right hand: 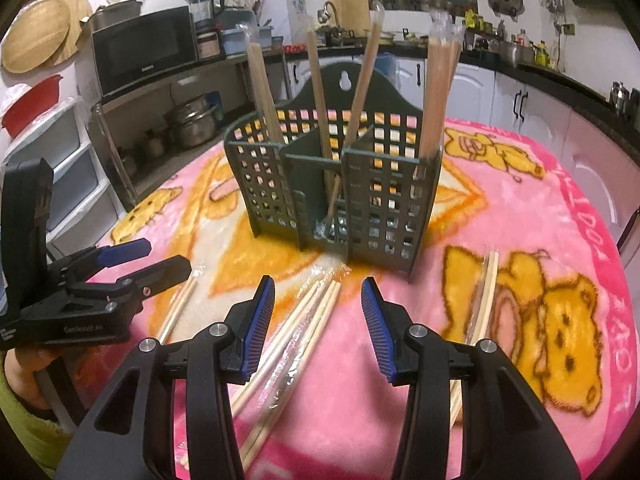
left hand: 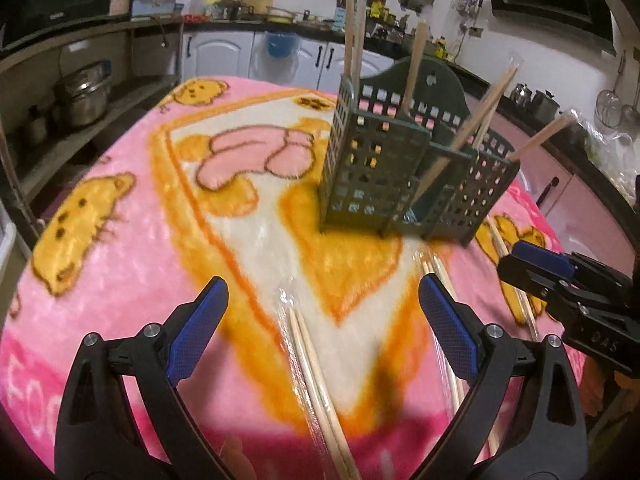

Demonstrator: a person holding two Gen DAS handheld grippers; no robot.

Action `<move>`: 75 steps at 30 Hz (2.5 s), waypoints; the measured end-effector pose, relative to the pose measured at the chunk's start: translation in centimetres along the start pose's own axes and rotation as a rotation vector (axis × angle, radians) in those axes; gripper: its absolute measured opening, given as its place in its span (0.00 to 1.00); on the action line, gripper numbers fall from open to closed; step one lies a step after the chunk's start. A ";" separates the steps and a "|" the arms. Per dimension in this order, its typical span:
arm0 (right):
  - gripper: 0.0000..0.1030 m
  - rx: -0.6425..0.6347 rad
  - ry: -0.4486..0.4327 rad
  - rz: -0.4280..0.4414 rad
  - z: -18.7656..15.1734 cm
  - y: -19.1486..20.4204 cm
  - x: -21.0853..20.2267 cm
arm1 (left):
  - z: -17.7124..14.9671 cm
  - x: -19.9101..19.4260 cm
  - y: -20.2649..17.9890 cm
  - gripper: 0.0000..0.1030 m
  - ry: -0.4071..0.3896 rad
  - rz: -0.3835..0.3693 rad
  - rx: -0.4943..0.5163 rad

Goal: Organize utensils
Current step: 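Close the left gripper on a wrapped chopstick while the right gripper grasps another, then lift both held chopsticks upright and carry them over the caddy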

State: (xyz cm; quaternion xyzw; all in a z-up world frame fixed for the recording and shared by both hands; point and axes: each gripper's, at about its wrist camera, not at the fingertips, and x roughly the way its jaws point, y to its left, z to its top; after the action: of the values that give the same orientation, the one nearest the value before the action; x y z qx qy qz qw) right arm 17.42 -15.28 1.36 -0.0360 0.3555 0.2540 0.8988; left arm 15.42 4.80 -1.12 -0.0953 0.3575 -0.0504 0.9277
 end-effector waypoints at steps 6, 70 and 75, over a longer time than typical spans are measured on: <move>0.37 0.016 0.048 0.004 -0.3 -0.3 1.4 | -0.9 1.3 0.8 0.74 0.059 -0.008 -0.041; 0.10 0.102 -0.073 0.052 3.3 -2.2 -1.5 | 3.1 0.3 0.1 0.02 0.025 -0.101 -0.058; 0.10 0.096 -0.141 0.058 3.9 -1.9 -4.0 | 4.3 -1.5 -1.3 0.02 -0.023 -0.115 -0.029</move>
State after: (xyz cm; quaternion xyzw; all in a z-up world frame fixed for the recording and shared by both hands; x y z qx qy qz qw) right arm 18.25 -17.66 6.69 0.0354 0.3037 0.2648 0.9145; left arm 17.17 4.35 3.28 -0.1295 0.3416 -0.0973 0.9258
